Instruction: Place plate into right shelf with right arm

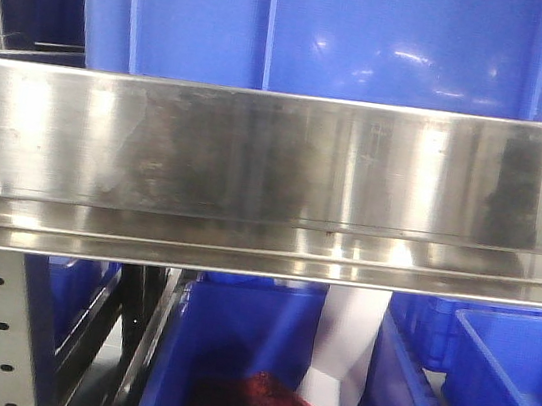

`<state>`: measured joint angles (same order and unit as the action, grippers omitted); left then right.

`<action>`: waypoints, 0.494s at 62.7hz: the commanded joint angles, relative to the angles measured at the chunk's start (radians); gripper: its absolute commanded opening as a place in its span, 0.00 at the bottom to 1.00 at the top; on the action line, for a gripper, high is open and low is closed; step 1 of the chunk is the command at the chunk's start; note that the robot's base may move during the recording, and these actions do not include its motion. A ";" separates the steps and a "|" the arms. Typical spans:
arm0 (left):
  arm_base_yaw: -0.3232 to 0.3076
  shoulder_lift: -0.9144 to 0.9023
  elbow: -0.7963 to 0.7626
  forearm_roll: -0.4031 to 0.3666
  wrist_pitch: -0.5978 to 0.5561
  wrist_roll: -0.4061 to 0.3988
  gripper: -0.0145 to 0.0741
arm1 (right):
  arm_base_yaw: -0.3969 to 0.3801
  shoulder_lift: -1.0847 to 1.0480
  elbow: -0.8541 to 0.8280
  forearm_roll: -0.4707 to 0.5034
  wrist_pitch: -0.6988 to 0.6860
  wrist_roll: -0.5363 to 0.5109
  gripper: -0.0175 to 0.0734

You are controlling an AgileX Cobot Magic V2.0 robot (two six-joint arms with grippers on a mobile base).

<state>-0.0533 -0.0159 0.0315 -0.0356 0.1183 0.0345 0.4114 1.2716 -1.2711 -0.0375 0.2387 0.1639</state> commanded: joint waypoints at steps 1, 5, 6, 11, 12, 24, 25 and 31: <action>0.001 -0.006 0.010 -0.006 -0.086 -0.003 0.11 | -0.004 -0.088 -0.042 -0.010 -0.019 -0.004 0.89; 0.001 -0.006 0.010 -0.006 -0.086 -0.003 0.11 | -0.004 -0.140 -0.042 -0.010 0.048 -0.004 0.89; 0.001 -0.006 0.010 -0.006 -0.086 -0.003 0.11 | -0.004 -0.152 -0.042 -0.010 0.073 -0.004 0.89; 0.001 -0.006 0.010 -0.006 -0.086 -0.003 0.11 | -0.004 -0.228 -0.042 -0.010 0.172 -0.004 0.89; 0.001 -0.006 0.010 -0.006 -0.086 -0.003 0.11 | -0.004 -0.242 -0.042 -0.010 0.191 -0.004 0.89; 0.001 -0.006 0.010 -0.006 -0.086 -0.003 0.11 | -0.004 -0.433 -0.038 -0.011 0.439 -0.004 0.69; 0.001 -0.006 0.010 -0.006 -0.086 -0.003 0.11 | -0.004 -0.445 -0.038 -0.011 0.453 -0.004 0.66; 0.001 -0.006 0.010 -0.006 -0.086 -0.003 0.11 | -0.004 -0.532 -0.022 -0.013 0.523 -0.004 0.42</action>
<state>-0.0533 -0.0159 0.0315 -0.0356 0.1183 0.0345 0.4114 0.8153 -1.2742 -0.0375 0.7683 0.1639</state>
